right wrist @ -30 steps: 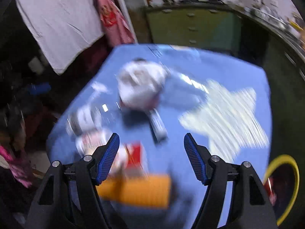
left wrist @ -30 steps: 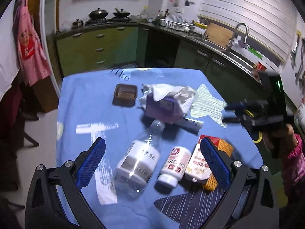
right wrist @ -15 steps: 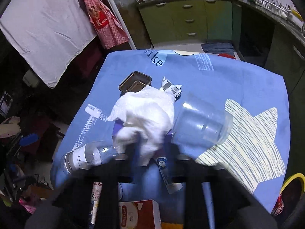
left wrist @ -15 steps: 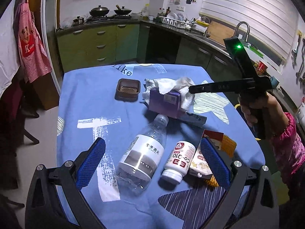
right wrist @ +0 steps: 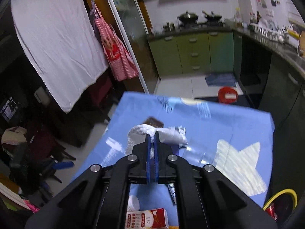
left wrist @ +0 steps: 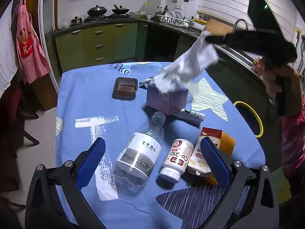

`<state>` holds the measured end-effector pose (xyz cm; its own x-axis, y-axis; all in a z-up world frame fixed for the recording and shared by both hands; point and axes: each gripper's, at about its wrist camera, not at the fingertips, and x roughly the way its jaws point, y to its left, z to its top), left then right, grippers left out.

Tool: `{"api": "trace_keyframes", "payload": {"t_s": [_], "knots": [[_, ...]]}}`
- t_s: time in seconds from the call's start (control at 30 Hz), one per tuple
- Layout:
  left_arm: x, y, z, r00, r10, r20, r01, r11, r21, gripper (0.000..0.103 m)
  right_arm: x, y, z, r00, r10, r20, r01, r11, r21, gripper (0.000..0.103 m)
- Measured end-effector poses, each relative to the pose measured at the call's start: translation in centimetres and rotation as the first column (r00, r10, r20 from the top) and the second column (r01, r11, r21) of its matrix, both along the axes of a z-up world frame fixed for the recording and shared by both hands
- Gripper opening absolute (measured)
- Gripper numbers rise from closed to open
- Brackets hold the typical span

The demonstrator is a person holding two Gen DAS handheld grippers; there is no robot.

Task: Collect trash
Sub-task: 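Carry the tissue over the bin and open the right tool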

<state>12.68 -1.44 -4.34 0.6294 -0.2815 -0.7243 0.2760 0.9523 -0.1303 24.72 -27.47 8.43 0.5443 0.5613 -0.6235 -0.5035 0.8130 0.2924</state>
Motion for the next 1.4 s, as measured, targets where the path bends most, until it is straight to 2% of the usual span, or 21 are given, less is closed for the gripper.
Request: {"api": "trace_keyframes", "payload": {"t_s": [0.17,0.33,0.5,0.6,0.77,0.9,1.2,1.3,1.33,1.4], "knots": [[-0.1,-0.3,0.1,1.0,-0.006,0.003,0.006,1.0,0.005,0.098,-1.7,-1.8,3.7,0.997,-0.013,0.071,0.011,0.999,0.04,0.003],[-0.1,-0.8,0.3,1.0,-0.021,0.008,0.021,1.0,0.009,0.098,-4.3,-5.5,7.8,0.986,-0.072,0.153,0.065,0.997,0.051,0.003],[-0.2,-1.6,0.4,0.999,-0.043,0.012,0.043,0.999,0.009,0.098,-6.7,-10.6,10.7,0.962,-0.181,0.206,0.182,0.983,0.016,0.003],[-0.2,-2.2,0.5,0.998,-0.061,0.017,0.061,0.998,0.011,0.098,-8.2,-14.2,10.9,0.941,-0.261,0.214,0.273,0.961,-0.029,0.003],[0.1,-3.1,0.7,0.996,-0.081,0.022,0.081,0.997,0.012,0.098,-10.0,-20.6,9.2,0.895,-0.405,0.187,0.428,0.897,-0.108,0.004],[0.5,-4.0,0.7,0.995,-0.094,0.017,0.094,0.995,0.014,0.098,-10.2,-24.9,5.9,0.861,-0.493,0.124,0.508,0.845,-0.166,0.004],[0.5,-5.9,1.1,0.99,-0.139,0.019,0.138,0.99,0.043,0.098,-10.0,-31.1,-3.1,0.783,-0.621,-0.011,0.6,0.761,-0.248,0.004],[0.7,-6.1,1.2,0.99,-0.142,0.017,0.141,0.989,0.045,0.098,-10.1,-32.3,-5.3,0.759,-0.649,-0.059,0.617,0.745,-0.255,0.004],[0.8,-6.2,1.2,0.989,-0.144,0.016,0.143,0.989,0.046,0.098,-10.0,-33.0,-6.3,0.747,-0.66,-0.081,0.621,0.737,-0.267,0.006],[0.9,-6.4,1.1,0.989,-0.146,0.01,0.146,0.988,0.045,0.098,-9.9,-33.6,-7.9,0.734,-0.669,-0.119,0.618,0.73,-0.293,0.026]]}}
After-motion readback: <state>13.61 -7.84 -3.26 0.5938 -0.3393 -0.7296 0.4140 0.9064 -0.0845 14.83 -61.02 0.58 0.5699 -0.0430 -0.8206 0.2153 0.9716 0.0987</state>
